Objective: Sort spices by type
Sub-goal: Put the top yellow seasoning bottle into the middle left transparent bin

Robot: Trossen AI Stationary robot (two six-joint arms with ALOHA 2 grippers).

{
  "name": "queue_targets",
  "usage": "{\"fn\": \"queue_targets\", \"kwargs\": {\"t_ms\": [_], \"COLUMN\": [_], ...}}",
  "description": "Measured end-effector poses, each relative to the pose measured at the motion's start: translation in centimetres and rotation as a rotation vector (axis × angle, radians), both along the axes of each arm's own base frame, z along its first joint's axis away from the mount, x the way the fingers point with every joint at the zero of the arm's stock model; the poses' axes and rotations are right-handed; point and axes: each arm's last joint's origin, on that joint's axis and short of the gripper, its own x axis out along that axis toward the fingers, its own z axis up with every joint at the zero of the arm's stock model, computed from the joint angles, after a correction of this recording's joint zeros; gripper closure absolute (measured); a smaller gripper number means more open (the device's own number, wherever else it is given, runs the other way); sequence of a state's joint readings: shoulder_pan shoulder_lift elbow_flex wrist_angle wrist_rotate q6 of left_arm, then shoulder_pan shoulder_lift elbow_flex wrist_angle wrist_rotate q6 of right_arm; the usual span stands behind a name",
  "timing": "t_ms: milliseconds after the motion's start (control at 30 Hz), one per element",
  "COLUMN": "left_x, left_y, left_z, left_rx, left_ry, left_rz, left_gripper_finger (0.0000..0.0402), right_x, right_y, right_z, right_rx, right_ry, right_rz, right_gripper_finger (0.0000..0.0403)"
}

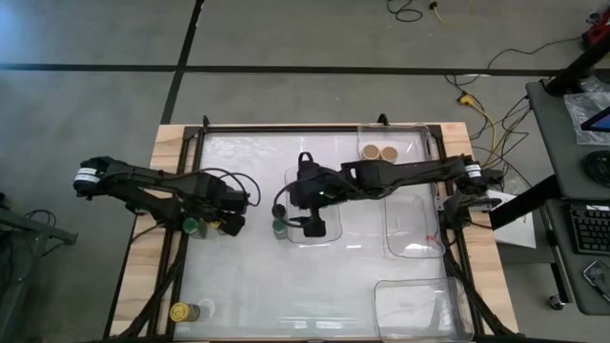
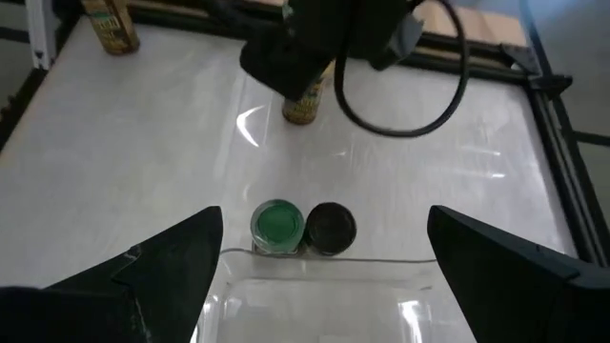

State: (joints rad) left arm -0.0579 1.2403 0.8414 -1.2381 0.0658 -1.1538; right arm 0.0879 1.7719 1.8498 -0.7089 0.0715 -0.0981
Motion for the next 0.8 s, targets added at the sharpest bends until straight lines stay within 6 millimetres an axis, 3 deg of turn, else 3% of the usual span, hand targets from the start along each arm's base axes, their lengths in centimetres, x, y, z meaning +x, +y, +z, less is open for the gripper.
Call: {"fn": "queue_targets", "kwargs": {"t_ms": [200,367,533,667,800], "left_x": [0.2,1.5,3.2,3.9,5.0], "left_y": [-0.3,-1.3,-3.6,-6.0,-7.5], "left_z": [0.8,3.4,5.9,7.3,8.0], "left_rx": [-0.003,0.013,0.037,0.069,0.077], "left_ry": [-0.038,-0.134,-0.209,-0.198,-0.209], "left_rz": [-0.009,-0.074,-0.230,-0.439,-0.535], "left_gripper_finger": [0.0191,0.0191,0.0191,0.0191,0.0191], "right_x": [-2.1,-3.6,-4.6,-5.7,-6.4], "right_y": [-0.1,-0.3,-0.2,1.1,3.3], "right_z": [3.0,4.8,5.4,5.6,5.9], "right_rx": [-0.020,-0.045,-0.096,-0.166,-0.218], "right_ry": [-0.064,-0.110,-0.094,-0.065,-0.073], "right_rz": [0.021,0.042,0.086,0.181,0.294], "right_gripper_finger": [0.0042,0.0042,0.0042,0.0042,0.0042]}}
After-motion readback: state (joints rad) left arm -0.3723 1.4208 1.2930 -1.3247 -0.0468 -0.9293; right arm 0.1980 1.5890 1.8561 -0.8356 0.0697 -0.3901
